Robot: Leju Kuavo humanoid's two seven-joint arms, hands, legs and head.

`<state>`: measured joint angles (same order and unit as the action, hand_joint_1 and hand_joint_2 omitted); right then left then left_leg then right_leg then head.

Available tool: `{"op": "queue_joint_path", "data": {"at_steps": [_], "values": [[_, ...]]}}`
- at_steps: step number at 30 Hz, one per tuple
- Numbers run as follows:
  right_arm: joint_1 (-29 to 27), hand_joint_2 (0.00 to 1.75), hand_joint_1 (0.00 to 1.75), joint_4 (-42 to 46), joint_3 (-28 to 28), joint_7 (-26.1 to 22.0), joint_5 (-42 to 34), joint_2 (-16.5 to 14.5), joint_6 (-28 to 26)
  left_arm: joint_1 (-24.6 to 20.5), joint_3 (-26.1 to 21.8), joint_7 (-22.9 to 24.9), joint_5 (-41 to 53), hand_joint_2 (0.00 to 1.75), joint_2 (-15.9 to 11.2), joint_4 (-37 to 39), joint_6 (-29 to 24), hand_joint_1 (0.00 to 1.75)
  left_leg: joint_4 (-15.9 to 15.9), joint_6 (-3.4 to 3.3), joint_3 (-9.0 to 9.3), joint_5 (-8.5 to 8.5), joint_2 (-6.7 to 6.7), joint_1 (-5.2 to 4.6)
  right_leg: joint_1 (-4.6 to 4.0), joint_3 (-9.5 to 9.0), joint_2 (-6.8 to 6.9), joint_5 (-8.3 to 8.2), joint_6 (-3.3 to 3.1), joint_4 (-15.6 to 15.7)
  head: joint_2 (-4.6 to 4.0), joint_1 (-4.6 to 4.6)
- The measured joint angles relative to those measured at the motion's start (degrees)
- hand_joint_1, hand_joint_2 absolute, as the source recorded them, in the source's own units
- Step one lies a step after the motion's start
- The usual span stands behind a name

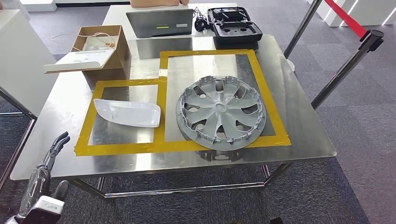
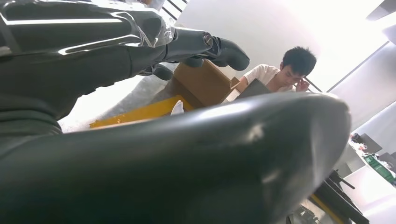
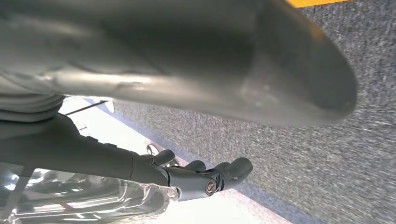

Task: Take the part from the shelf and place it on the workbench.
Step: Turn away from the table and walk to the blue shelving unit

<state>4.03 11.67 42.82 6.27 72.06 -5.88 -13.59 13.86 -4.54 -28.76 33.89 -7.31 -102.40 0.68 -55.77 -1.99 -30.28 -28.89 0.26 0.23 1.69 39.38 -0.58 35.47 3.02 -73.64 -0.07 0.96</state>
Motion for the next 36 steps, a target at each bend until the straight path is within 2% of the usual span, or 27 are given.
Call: {"op": "queue_joint_path", "data": {"at_steps": [1, 2, 4, 5, 6, 9, 10, 12, 14, 15, 16, 17, 18, 19, 21, 22, 24, 25, 26, 27, 29, 30, 31, 32, 33, 34, 36], "values": [[-0.01, 0.00, 0.00, 0.00, 0.00, 0.01, 0.00, 0.03, 0.00, 0.05, -0.05, -0.02, -0.10, 0.00, -0.05, 0.06, 0.00, 0.00, -0.08, 0.09, -0.07, 0.05, 0.05, 0.09, 0.05, -0.33, 0.03, -0.35, 0.11, -0.25, 0.00, -0.01], [0.00, 0.00, 0.00, 0.00, 0.00, 0.01, 0.00, 0.05, 0.00, 0.09, -0.10, -0.04, -0.19, 0.00, -0.10, 0.10, 0.00, 0.00, -0.21, 0.27, -0.12, 0.05, 0.08, 0.23, 0.16, -1.89, 0.10, -1.70, 0.23, 1.99, 0.00, 0.00], [0.08, 0.00, 0.00, -0.01, -0.01, 0.01, 0.00, 0.09, 0.00, 0.11, -0.20, -0.11, -0.29, 0.00, -0.23, 0.13, -0.03, 0.00, -0.70, 0.93, -0.33, -0.06, 0.05, 0.48, 0.36, -6.88, 0.23, -4.63, 0.48, 10.13, 0.00, -0.07], [0.13, 0.00, 0.00, -0.02, -0.01, 0.00, 0.00, 0.09, 0.00, 0.13, -0.22, -0.16, -0.29, 0.00, -0.29, 0.13, -0.08, 0.00, -0.99, 1.38, -0.50, -0.10, -0.02, 0.51, 0.35, -8.63, 0.15, -5.46, 0.34, 13.12, 0.00, -0.10], [0.19, 0.00, 0.00, -0.04, 0.00, -0.01, 0.00, 0.08, 0.00, 0.15, -0.23, -0.22, -0.28, 0.00, -0.34, 0.13, -0.21, 0.00, -1.24, 1.85, -0.68, -0.05, -0.10, 0.47, 0.28, -9.48, 0.04, -5.61, 0.07, 14.70, 0.00, -0.14], [0.27, 0.00, 0.00, -0.08, 0.02, -0.02, 0.00, 0.03, 0.00, 0.22, -0.23, -0.35, -0.11, 0.00, -0.46, 0.15, -0.69, 0.00, -1.51, 3.03, -1.20, 0.34, -0.31, 0.55, 0.04, -8.81, -0.12, -5.81, -1.45, 14.89, 0.00, -0.14], [0.30, 0.00, 0.00, -0.09, 0.02, -0.04, 0.00, 0.01, 0.00, 0.23, -0.22, -0.35, -0.04, 0.00, -0.50, 0.15, -0.78, 0.00, -1.98, 3.29, -1.53, -0.25, -0.32, 0.63, 0.05, -8.45, -0.05, -6.08, -2.02, 14.90, 0.00, -0.07], [0.34, 0.00, 0.00, -0.11, 0.02, -0.08, 0.00, -0.01, 0.00, 0.24, -0.21, -0.35, 0.05, 0.00, -0.58, 0.15, -0.85, 0.00, -5.94, 3.60, -3.22, -3.76, -0.28, 0.73, 0.02, -7.56, 0.14, -6.81, -3.11, 14.99, 0.00, 0.09], [0.31, 0.00, 0.00, -0.15, 0.04, -0.10, 0.00, 0.01, 0.00, 0.27, -0.21, -0.35, 0.05, 0.00, -0.64, 0.18, -0.87, 0.00, -13.24, 3.73, -5.89, -8.27, -0.27, 0.73, -0.32, -6.33, 0.28, -7.63, -3.70, 14.95, 0.00, 0.19], [0.30, 0.00, 0.00, -0.17, 0.05, -0.10, 0.00, 0.01, 0.00, 0.29, -0.21, -0.35, 0.05, 0.00, -0.65, 0.22, -0.87, 0.00, -16.04, 3.69, -6.67, -9.43, -0.27, 0.72, -0.53, -5.68, 0.34, -8.10, -3.83, 14.93, 0.00, 0.19], [0.29, 0.00, 0.00, -0.19, 0.05, -0.10, 0.00, 0.00, 0.00, 0.31, -0.20, -0.35, 0.05, 0.00, -0.65, 0.26, -0.87, 0.00, -17.07, 3.54, -6.52, -9.44, -0.27, 0.68, -0.77, -5.06, 0.37, -8.58, -3.90, 14.92, 0.00, 0.19], [0.29, 0.00, 0.00, -0.21, 0.06, -0.10, 0.00, 0.00, 0.00, 0.30, -0.20, -0.35, 0.05, 0.00, -0.65, 0.29, -0.87, 0.00, -15.95, 3.26, -5.27, -8.40, -0.28, 0.58, -1.01, -4.47, 0.39, -9.06, -3.94, 14.93, 0.00, 0.19], [0.30, 0.00, 0.00, -0.21, 0.06, -0.10, 0.00, 0.00, 0.00, 0.27, -0.19, -0.35, 0.05, 0.00, -0.66, 0.31, -0.87, 0.00, -12.91, 2.79, -3.00, -6.81, -0.28, 0.39, -1.21, -3.96, 0.38, -9.53, -3.95, 14.93, 0.00, 0.20], [0.32, 0.00, 0.00, -0.22, 0.08, -0.10, 0.00, -0.09, 0.00, 0.21, -0.20, -0.34, 0.05, 0.00, -0.72, 0.27, -0.89, 0.00, -8.53, 2.08, 0.11, -5.56, -0.27, 0.00, -1.31, -3.58, 0.38, -10.00, -3.92, 14.92, 0.00, 0.16], [0.34, 0.00, 0.00, -0.25, 0.16, -0.11, 0.00, -0.26, 0.01, 0.05, -0.24, -0.35, 0.05, 0.00, -0.86, 0.14, -0.95, 0.00, -1.05, 0.97, 5.12, -4.68, -0.08, -0.83, -1.42, -3.23, 0.41, -10.84, -3.56, 14.97, 0.00, 0.12], [0.36, 0.00, 0.00, -0.26, 0.21, -0.12, 0.00, -0.35, 0.01, 0.00, -0.26, -0.35, 0.05, 0.00, -0.93, 0.08, -0.99, 0.00, 0.88, 0.68, 6.24, -4.77, 0.00, -1.23, -1.30, -3.22, 0.47, -11.22, -3.24, 15.02, 0.00, 0.16], [0.34, 0.00, 0.00, -0.30, 0.26, -0.13, 0.00, -0.42, 0.02, 0.05, -0.23, -0.37, 0.08, 0.00, -0.94, 0.04, -1.05, 0.00, 1.64, 0.48, 5.96, -4.10, 0.07, -1.45, -1.07, -3.25, 0.58, -11.99, -2.51, 15.22, -0.01, 0.27], [0.33, 0.00, 0.00, -0.32, 0.27, -0.13, 0.00, -0.46, 0.02, 0.05, -0.21, -0.35, 0.11, 0.00, -0.91, 0.05, -1.05, 0.00, 1.86, 0.28, 5.60, -3.50, 0.13, -1.37, -1.00, -3.02, 0.58, -11.72, -2.19, 14.98, -0.01, 0.37], [0.31, 0.00, 0.00, -0.33, 0.30, -0.13, 0.00, -0.48, 0.02, 0.06, -0.19, -0.33, 0.17, 0.00, -0.87, 0.05, -1.05, 0.00, 2.06, 0.00, 5.14, -2.78, 0.20, -1.19, -0.99, -2.58, 0.57, -10.33, -1.88, 13.99, -0.01, 0.32], [0.30, 0.00, 0.00, -0.34, 0.33, -0.13, 0.00, -0.42, 0.02, 0.08, -0.17, -0.28, 0.24, 0.00, -0.82, 0.06, -1.05, 0.00, 2.22, -0.23, 4.51, -2.00, 0.29, -0.97, -0.98, -1.88, 0.55, -7.92, -1.58, 11.89, -0.01, 0.28], [0.31, 0.00, 0.00, -0.34, 0.39, -0.15, 0.00, -0.24, 0.06, 0.16, -0.17, -0.19, 0.46, 0.00, -0.73, 0.08, -1.06, 0.00, 2.09, -0.47, 2.96, -0.81, 0.41, -0.86, -0.92, -0.20, 0.53, -2.05, -1.02, 5.08, 0.00, 0.15], [0.31, 0.00, 0.00, -0.34, 0.40, -0.16, 0.00, -0.15, 0.10, 0.21, -0.16, -0.07, 0.63, 0.00, -0.65, 0.09, -1.09, 0.00, 1.97, -0.45, 2.15, -0.23, 0.49, -0.82, -0.90, 0.24, 0.53, -0.52, -0.79, 1.77, 0.00, 0.16], [0.30, 0.00, 0.00, -0.35, 0.42, -0.18, 0.00, -0.10, 0.15, 0.23, -0.15, 0.05, 0.88, 0.00, -0.56, 0.09, -1.15, 0.00, 1.77, -0.38, 1.42, 0.28, 0.57, -0.77, -0.88, 0.01, 0.54, -0.33, -0.63, -0.19, 0.00, 0.16], [0.30, 0.00, 0.00, -0.35, 0.43, -0.19, 0.00, -0.09, 0.19, 0.25, -0.14, 0.23, 1.15, 0.00, -0.46, 0.09, -1.23, 0.00, 1.46, -0.25, 0.65, 0.71, 0.65, -0.69, -0.84, -1.17, 0.55, -1.26, -0.51, -0.19, 0.00, 0.17], [0.31, 0.00, 0.00, -0.35, 0.44, -0.19, 0.00, -0.07, 0.20, 0.26, -0.13, 0.42, 1.35, 0.00, -0.35, 0.09, -1.32, 0.00, 1.03, -0.07, -0.09, 1.06, 0.71, -0.57, -0.76, -3.35, 0.56, -2.76, -0.42, 1.93, 0.00, 0.18], [0.33, 0.00, 0.00, -0.35, 0.45, -0.20, 0.00, -0.05, 0.21, 0.26, -0.13, 0.54, 1.52, 0.00, -0.29, 0.08, -1.42, 0.00, 0.47, 0.14, -0.78, 1.29, 0.75, -0.49, -0.65, -6.23, 0.56, -4.03, -0.34, 5.67, 0.00, 0.16], [0.41, 0.00, 0.00, -0.35, 0.45, -0.26, 0.02, -0.05, 0.23, 0.31, -0.10, 0.71, 1.66, 0.00, -0.23, -0.03, -1.64, 0.00, -0.82, 0.69, -2.19, 1.62, 0.77, -0.53, -0.61, -11.24, 0.47, -4.57, -0.51, 13.30, 0.00, 0.09]]}}
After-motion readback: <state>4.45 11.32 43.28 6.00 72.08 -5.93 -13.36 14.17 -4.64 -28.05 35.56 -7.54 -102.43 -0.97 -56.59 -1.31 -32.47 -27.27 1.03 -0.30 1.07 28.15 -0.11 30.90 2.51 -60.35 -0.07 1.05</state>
